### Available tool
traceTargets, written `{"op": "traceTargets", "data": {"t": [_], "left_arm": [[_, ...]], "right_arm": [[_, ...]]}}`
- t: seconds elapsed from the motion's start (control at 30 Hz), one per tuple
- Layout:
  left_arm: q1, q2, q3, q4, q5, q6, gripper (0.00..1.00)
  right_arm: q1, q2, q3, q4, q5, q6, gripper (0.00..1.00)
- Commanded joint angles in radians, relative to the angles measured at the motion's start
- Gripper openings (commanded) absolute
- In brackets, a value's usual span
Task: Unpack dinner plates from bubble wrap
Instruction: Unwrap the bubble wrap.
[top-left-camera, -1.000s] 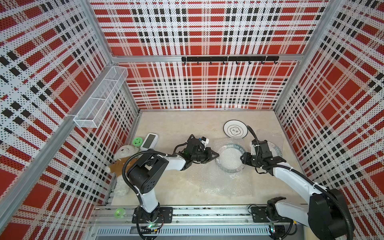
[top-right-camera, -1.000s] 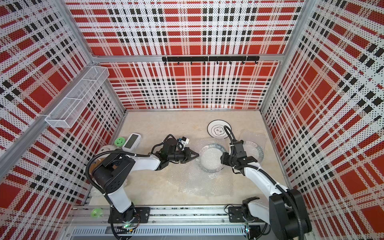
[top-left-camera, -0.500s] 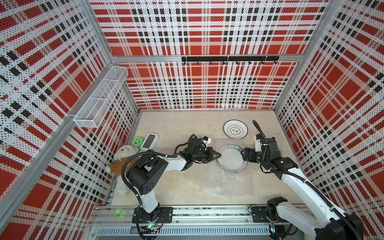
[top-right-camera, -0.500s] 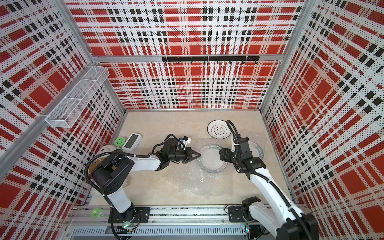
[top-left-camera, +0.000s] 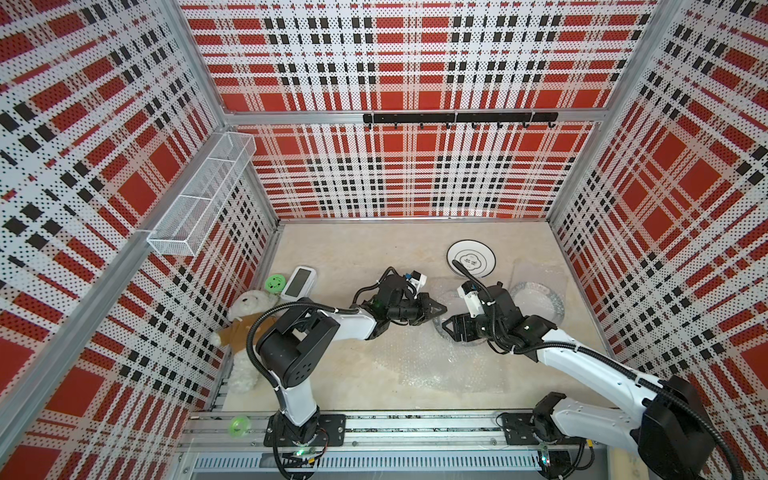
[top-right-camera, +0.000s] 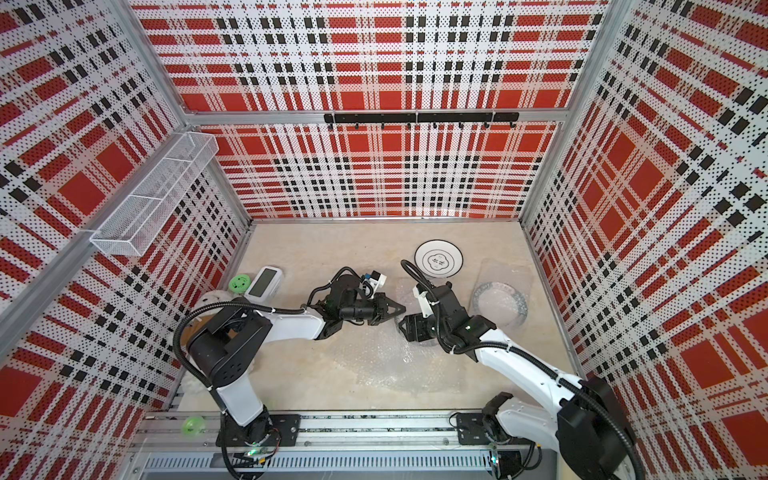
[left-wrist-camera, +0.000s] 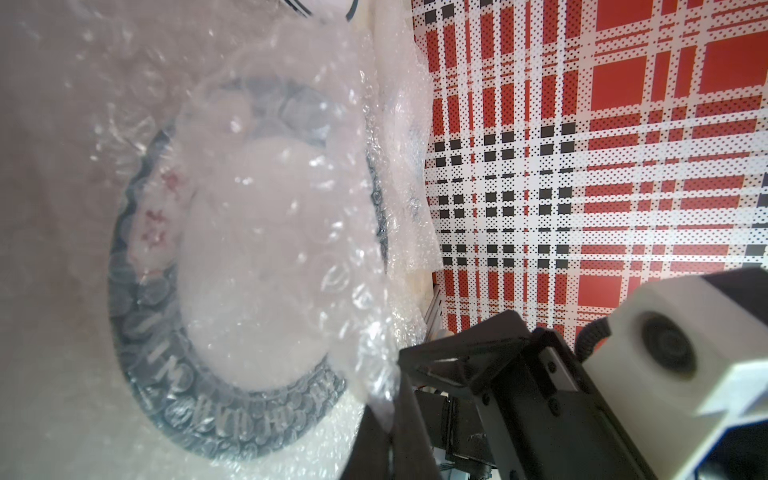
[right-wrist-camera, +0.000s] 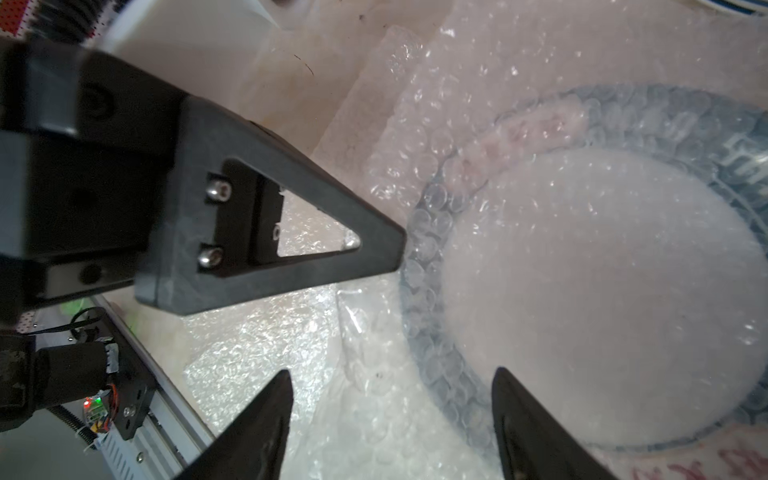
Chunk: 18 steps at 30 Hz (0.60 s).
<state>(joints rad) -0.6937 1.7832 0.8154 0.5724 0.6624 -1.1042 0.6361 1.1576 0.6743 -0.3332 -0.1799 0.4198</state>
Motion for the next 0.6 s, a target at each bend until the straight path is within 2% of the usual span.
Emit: {"op": "traceTargets", "data": {"t": [0.0,0.23,0.33,0.4,0.47,0.5,0.57], "left_arm": [[-0.008,0.013,0.028,0.027,0.016,-0.022,0.03],[-0.008,0.013,0.030,0.039,0.019,-0.036,0.04],[-0.007,0.013,0.033,0.040,0.021,-0.038,0.04],[-0.008,0.016,0.033,0.041,0.020,-0.039,0.05],[-0.004,0.016,0.031,0.044,0.024,-0.041,0.10],[0.000,0.014,0.032,0.054,0.034,-0.048,0.13],[0.008,-0.004,0.034,0.071,0.045,-0.063,0.20]], "right_arm": [[0.009,0.023,-0.016,0.077,0.044,0.015,0.72],[0.014,0.068,-0.014,0.097,0.078,0.016,0.53],[0.014,0.064,-0.015,0.094,0.088,0.014,0.36],[0.014,0.046,-0.008,0.080,0.090,0.013,0.17],[0.014,0.015,-0.001,0.060,0.097,0.010,0.05],[0.015,-0.007,0.004,0.044,0.104,0.008,0.00],[0.014,-0.053,0.015,0.006,0.130,0.005,0.00]]}}
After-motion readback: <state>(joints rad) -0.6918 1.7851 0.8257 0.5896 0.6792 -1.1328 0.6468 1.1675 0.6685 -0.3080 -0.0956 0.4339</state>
